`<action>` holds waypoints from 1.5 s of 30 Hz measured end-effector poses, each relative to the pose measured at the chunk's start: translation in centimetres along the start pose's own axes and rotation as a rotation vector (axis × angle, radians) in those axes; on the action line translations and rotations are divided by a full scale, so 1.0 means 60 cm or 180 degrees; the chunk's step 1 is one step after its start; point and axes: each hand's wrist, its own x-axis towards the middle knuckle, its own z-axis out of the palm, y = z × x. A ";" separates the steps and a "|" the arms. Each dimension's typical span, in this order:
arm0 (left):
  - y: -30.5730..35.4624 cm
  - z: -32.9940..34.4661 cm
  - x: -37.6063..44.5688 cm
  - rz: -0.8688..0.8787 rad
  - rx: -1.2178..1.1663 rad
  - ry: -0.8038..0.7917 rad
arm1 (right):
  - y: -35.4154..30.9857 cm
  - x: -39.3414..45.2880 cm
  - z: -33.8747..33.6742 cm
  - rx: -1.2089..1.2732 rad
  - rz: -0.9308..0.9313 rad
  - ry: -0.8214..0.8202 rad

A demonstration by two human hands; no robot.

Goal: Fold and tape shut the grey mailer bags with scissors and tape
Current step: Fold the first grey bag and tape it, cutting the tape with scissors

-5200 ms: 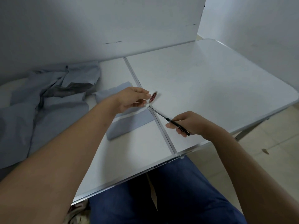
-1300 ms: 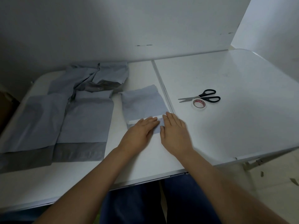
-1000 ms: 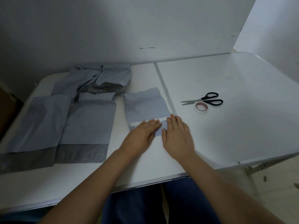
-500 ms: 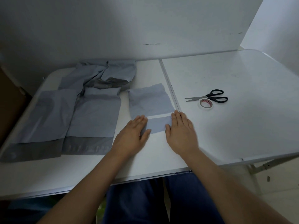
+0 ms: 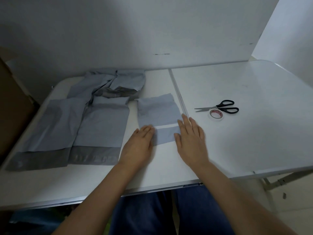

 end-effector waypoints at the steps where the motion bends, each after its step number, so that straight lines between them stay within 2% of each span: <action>1: 0.010 0.001 0.006 0.0115 -0.0026 -0.0011 | -0.009 0.001 -0.001 0.0074 -0.0156 -0.0016; 5: 0.036 0.010 0.020 0.0164 -0.0170 -0.0038 | -0.052 0.009 0.010 0.0455 -0.0599 -0.0250; 9: 0.028 0.021 0.018 0.0029 -0.0210 -0.0097 | -0.053 0.015 0.017 0.0362 -0.0543 0.0032; 20: 0.023 0.020 0.015 -0.0057 -0.0154 -0.0156 | 0.042 0.016 0.015 0.0184 -0.0151 -0.0003; 26: 0.013 0.010 0.017 -0.0096 -0.0320 -0.0457 | 0.051 0.013 0.022 0.0126 -0.0117 -0.0004; 29: 0.005 0.001 0.023 0.0087 -0.0136 -0.0339 | 0.052 0.016 0.015 0.0263 -0.0067 0.0010; 33: 0.009 -0.011 0.033 0.0517 0.0355 -0.0166 | 0.051 0.021 -0.008 0.0412 -0.0129 -0.0289; 36: 0.011 -0.033 0.054 0.0181 0.0261 -0.0063 | 0.062 0.029 -0.013 0.0535 -0.0268 -0.0578; 41: 0.009 -0.066 0.094 -0.0075 -0.0224 -0.0230 | 0.073 0.067 0.003 0.1303 0.0044 0.0065; 45: -0.002 -0.071 0.102 -0.0085 -0.0628 -0.0343 | 0.076 0.092 0.008 0.1212 0.0164 0.0057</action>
